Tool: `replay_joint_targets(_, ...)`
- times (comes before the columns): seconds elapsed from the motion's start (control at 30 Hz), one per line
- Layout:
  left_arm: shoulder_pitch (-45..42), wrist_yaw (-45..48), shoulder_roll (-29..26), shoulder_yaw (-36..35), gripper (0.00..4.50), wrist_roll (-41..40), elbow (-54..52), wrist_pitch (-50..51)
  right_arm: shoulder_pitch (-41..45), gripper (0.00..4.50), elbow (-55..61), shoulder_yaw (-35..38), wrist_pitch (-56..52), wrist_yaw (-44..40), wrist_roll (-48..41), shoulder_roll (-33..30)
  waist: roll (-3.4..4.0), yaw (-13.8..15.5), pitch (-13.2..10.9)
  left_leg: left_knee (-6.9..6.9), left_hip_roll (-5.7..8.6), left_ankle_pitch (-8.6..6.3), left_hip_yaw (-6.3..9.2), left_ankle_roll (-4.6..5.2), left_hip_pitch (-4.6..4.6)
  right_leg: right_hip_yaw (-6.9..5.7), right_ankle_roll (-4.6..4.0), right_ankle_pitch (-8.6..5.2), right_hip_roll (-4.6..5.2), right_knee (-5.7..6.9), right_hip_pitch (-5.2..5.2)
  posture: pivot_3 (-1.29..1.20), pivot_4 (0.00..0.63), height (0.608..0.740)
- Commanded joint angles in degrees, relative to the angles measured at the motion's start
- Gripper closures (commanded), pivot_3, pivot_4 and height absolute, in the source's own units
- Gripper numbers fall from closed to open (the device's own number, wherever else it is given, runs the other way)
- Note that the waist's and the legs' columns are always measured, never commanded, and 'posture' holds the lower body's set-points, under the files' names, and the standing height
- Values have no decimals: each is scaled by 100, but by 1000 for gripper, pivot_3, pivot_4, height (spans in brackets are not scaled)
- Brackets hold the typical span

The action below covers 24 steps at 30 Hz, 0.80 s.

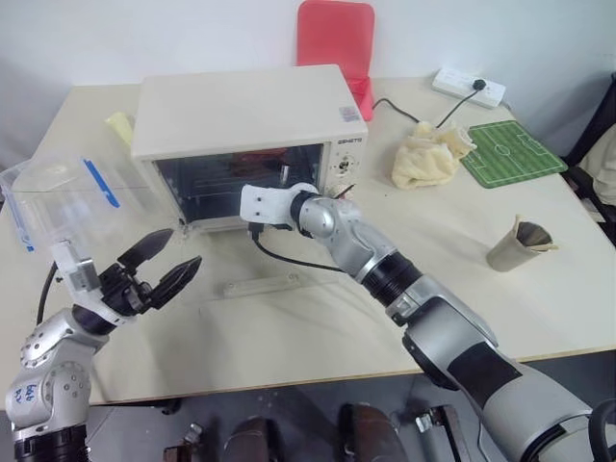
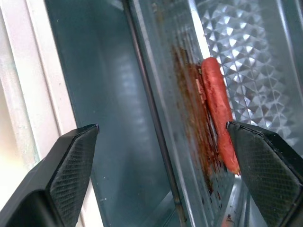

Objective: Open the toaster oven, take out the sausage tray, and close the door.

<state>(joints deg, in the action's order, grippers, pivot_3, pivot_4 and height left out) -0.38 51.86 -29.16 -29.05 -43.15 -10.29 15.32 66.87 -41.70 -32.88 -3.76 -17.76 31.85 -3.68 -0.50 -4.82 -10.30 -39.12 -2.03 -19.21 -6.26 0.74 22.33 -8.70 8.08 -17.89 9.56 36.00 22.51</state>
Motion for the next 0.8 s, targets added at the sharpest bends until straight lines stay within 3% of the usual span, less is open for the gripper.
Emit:
replay_joint_targets(0.03,212,-155,-90,-156,11,-131,-294,69,259,181,-163,-111,238,256,269,92,0,4,0,0,0,0,0,0,-1,1,0,0,0,0,-1,0,150,740)
replay_joint_targets(0.1,311,-237,-162,-148,0,-112,-323,170,301,571,-280,-158,257,363,392,141,0,0,0,0,0,1,0,-1,0,2,0,0,0,-1,-1,0,150,740)
replay_joint_targets(0.43,425,-519,-224,-199,0,-373,-454,454,271,3991,-227,-172,381,629,696,131,0,2,0,1,0,1,0,-1,-1,10,0,0,-1,0,0,0,150,740)
replay_joint_targets(0.5,431,-561,-237,-188,0,-401,-476,513,182,4467,-17,-178,385,613,745,100,-1,4,0,1,0,1,0,-1,-1,10,-1,0,-2,-1,0,0,150,740)
replay_joint_targets(0.8,272,-602,-304,-81,0,-453,-408,670,-327,4467,1039,-207,345,327,997,-96,-1,5,0,5,0,1,3,-2,0,10,-1,0,-3,-2,1,0,150,740)
